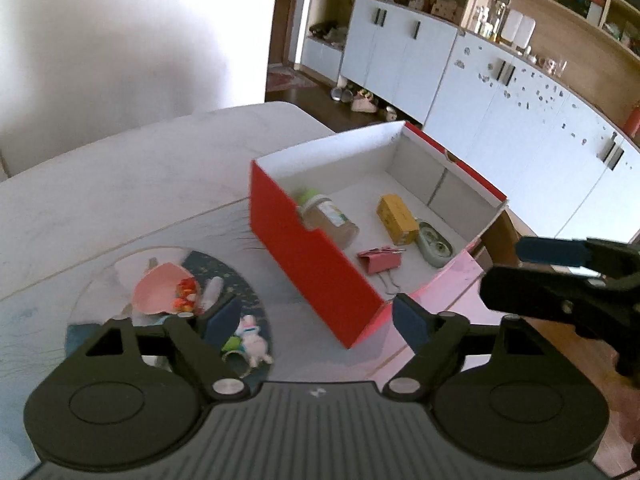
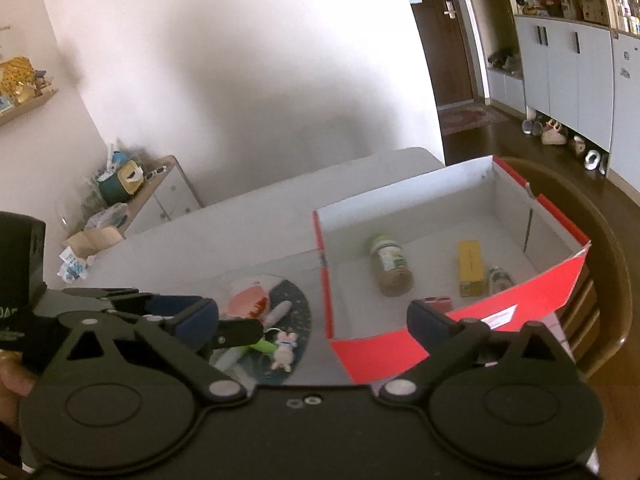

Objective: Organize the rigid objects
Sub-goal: 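Withdraw both tools from the shoebox back toward the remaining pile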

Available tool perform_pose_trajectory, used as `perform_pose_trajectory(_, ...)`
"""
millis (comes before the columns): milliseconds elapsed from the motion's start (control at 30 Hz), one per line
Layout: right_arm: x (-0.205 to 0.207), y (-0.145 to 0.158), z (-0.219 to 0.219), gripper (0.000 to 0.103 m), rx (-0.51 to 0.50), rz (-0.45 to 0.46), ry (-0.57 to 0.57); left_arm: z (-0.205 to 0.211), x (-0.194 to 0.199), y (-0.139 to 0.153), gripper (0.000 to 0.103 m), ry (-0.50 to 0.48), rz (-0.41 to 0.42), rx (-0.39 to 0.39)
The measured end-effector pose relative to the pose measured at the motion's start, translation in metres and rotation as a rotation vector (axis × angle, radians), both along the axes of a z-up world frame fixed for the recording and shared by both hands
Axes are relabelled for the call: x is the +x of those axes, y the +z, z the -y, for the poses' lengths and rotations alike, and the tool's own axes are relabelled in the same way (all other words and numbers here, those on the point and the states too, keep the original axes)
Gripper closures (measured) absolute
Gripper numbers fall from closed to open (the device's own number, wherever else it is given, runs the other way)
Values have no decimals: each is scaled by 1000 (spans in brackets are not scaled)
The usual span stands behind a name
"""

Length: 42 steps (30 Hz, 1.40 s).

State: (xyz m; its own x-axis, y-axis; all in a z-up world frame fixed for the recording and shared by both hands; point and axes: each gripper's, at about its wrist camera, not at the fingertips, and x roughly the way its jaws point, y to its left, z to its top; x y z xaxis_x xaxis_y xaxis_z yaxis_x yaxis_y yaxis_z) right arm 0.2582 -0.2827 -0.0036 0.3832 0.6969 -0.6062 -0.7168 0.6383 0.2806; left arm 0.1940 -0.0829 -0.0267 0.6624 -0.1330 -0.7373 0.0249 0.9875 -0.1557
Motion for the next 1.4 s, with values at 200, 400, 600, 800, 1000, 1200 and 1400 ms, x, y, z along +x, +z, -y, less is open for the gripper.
perform_pose_trajectory(200,-19,-8,-12,0,1,-6,-24,-25,-14,-7,19,21,4,27)
perform_pose_trajectory(400,-40,-19,-27,0,-34,30,-34,-53,-27,-17,19,42,30,38)
perform_pose_trajectory(600,-54,-39,-47,0,-77,39,-20,-82,-36,-31,19,61,37,40)
perform_pose_trajectory(800,-66,-57,-66,1,-127,69,18,-101,-41,-52,19,67,24,71)
perform_pose_trajectory(1000,-73,-75,-80,3,-166,59,35,-117,-45,-74,19,80,-28,5)
perform_pose_trajectory(1200,-71,-92,-94,8,-208,71,42,-126,-44,-87,19,145,-19,13)
perform_pose_trajectory(1400,-63,-109,-114,22,-242,85,23,-134,-32,-102,19,166,-25,13)
